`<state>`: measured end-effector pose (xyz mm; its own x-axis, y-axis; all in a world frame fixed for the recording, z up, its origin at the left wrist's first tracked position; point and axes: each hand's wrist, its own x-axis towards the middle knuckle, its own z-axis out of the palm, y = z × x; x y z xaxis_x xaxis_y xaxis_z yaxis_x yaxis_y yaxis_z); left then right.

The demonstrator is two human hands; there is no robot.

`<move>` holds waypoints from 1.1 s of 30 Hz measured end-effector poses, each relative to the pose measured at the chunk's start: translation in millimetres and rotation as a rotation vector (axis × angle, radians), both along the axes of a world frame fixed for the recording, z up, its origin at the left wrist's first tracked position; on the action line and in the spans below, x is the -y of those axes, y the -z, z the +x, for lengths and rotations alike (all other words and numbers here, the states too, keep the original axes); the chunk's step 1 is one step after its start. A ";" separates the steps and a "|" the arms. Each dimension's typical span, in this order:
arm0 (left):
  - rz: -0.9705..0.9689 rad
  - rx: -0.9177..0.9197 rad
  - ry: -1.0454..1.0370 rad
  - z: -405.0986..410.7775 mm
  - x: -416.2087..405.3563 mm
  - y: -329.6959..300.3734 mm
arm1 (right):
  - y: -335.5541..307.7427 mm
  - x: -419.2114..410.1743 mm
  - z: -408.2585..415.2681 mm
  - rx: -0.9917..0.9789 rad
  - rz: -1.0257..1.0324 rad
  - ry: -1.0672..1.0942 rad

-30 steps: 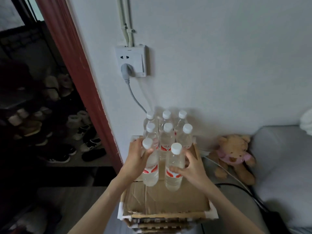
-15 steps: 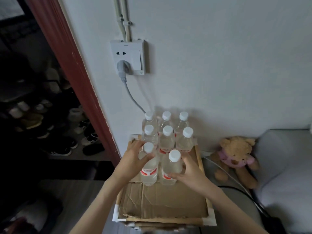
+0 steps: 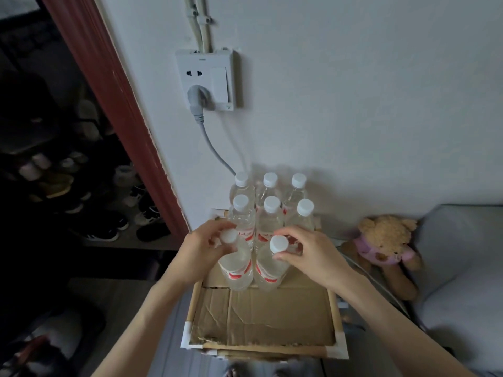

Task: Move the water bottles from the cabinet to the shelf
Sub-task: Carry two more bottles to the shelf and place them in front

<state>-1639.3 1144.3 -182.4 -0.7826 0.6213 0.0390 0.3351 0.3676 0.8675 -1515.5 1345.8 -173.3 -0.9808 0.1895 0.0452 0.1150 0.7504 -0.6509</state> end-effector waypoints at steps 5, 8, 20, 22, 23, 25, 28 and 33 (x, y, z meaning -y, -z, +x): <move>-0.063 -0.065 0.053 3.6 -5.3 -4.5 | -0.5 -1.7 -4.0 0.044 0.065 0.021; -0.071 0.015 0.231 -0.4 -0.3 -7.1 | -4.4 -2.9 -3.9 0.108 -0.033 -0.097; -0.104 -0.013 0.099 -6.8 -9.0 -7.5 | -6.2 -3.5 -14.3 0.076 -0.021 -0.009; -0.109 -0.005 0.209 -7.9 -6.1 -7.5 | -6.2 -5.3 -15.5 0.057 0.017 0.005; -0.109 -0.003 0.242 -8.8 -4.2 -7.4 | -5.9 -5.9 -16.3 0.048 0.052 0.013; -0.104 0.003 0.227 -10.6 -1.5 -7.5 | -6.0 -6.2 -17.1 0.042 0.116 0.031; -0.107 -0.016 0.094 -11.0 -2.4 -8.6 | -6.1 -6.2 -17.2 0.055 0.142 0.033; -0.077 -0.016 -0.003 -7.9 -7.2 -3.5 | -5.8 -9.3 -12.2 0.144 0.024 -0.126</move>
<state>-1647.3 1151.5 -178.9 -0.7838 0.6210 0.0038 0.3477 0.4338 0.8312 -1527.6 1355.1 -167.6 -0.9934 0.0655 -0.0946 0.1101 0.7798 -0.6162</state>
